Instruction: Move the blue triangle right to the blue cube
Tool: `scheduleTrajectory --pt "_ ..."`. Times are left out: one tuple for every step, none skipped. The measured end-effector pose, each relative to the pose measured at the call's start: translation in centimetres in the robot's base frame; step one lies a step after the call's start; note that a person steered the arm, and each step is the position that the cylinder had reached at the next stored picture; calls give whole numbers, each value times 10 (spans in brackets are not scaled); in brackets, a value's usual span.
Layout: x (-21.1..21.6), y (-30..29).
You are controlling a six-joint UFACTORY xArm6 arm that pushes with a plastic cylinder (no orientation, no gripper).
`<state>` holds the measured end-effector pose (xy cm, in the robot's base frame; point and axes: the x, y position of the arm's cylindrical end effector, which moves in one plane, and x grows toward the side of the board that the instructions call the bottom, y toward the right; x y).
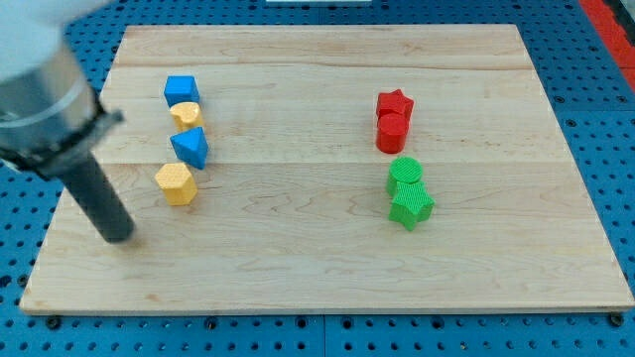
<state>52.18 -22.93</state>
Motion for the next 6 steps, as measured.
scheduleTrajectory --pt "-63 9" --pt "-91 54" --pt "-86 107" --pt "-80 129" --pt "-108 147" --pt "-149 153"
